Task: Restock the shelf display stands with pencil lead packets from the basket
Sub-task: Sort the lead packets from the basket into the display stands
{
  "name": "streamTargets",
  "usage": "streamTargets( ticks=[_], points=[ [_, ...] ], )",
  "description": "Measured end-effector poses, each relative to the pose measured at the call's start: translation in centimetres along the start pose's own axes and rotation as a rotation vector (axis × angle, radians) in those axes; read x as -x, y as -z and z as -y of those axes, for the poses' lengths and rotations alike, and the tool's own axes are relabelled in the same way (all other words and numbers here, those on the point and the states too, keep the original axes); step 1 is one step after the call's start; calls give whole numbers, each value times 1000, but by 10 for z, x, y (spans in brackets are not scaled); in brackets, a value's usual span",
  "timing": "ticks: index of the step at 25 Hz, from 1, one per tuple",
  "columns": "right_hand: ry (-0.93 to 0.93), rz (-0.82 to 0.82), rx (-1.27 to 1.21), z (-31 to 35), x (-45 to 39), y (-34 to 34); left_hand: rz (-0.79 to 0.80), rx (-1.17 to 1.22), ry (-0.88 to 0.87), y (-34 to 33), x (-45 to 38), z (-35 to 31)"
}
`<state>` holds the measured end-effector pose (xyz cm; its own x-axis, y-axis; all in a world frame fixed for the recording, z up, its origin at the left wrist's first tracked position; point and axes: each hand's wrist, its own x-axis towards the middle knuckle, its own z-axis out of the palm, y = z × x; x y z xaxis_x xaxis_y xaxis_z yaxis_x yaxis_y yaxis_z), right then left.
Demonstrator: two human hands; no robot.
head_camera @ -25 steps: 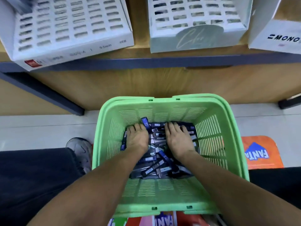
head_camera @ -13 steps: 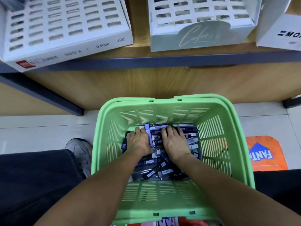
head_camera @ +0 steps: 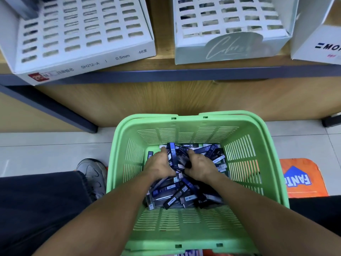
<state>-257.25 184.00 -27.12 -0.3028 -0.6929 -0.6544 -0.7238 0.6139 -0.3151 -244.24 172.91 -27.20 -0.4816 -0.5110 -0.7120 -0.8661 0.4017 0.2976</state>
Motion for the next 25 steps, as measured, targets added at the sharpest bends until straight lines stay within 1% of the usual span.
streamTargets(
  ticks=[4, 6, 9, 11, 12, 13, 14, 15, 16, 17, 18, 19, 20, 21, 23, 25],
  points=[
    [-89, 61, -24, -5, -2, 7, 100, 67, 39, 6, 9, -6],
    [-120, 77, -43, -7, -3, 7, 125, 125, 49, 7, 12, -6],
    [-97, 44, -54, -7, 3, 11, 137, 326, 50, 17, 15, -8],
    [-47, -46, -9, -7, 6, 16, 106, 514, 61, 25, 20, -11],
    [-23, -95, -33, -5, 8, 21, 89, 610, 72, 29, 22, -12],
    [-14, -126, -111, -3, 10, 27, 82, 697, 83, 33, 25, -14],
    [-27, -115, -261, 0, 13, 34, 94, 786, 96, 37, 29, -16],
    [-63, -43, -452, 3, 16, 41, 109, 889, 110, 41, 33, -20],
    [-102, 83, -658, 6, 23, 49, 110, 986, 125, 45, 38, -26],
    [-145, 248, -859, 8, 34, 57, 98, 1053, 134, 48, 43, -32],
    [-187, 422, -999, 10, 47, 64, 64, 1093, 143, 50, 49, -37],
    [-205, 562, -1061, 12, 61, 68, 13, 1115, 148, 50, 52, -40],
    [-203, 659, -1094, 14, 73, 70, -29, 1137, 143, 52, 60, -45],
    [-183, 721, -1131, 16, 84, 70, -62, 1166, 133, 53, 67, -50],
    [-150, 746, -1250, 21, 94, 67, -122, 1204, 126, 51, 74, -57],
    [-158, 640, -1349, 23, 93, 65, -133, 1272, 90, 46, 77, -61]
  ],
)
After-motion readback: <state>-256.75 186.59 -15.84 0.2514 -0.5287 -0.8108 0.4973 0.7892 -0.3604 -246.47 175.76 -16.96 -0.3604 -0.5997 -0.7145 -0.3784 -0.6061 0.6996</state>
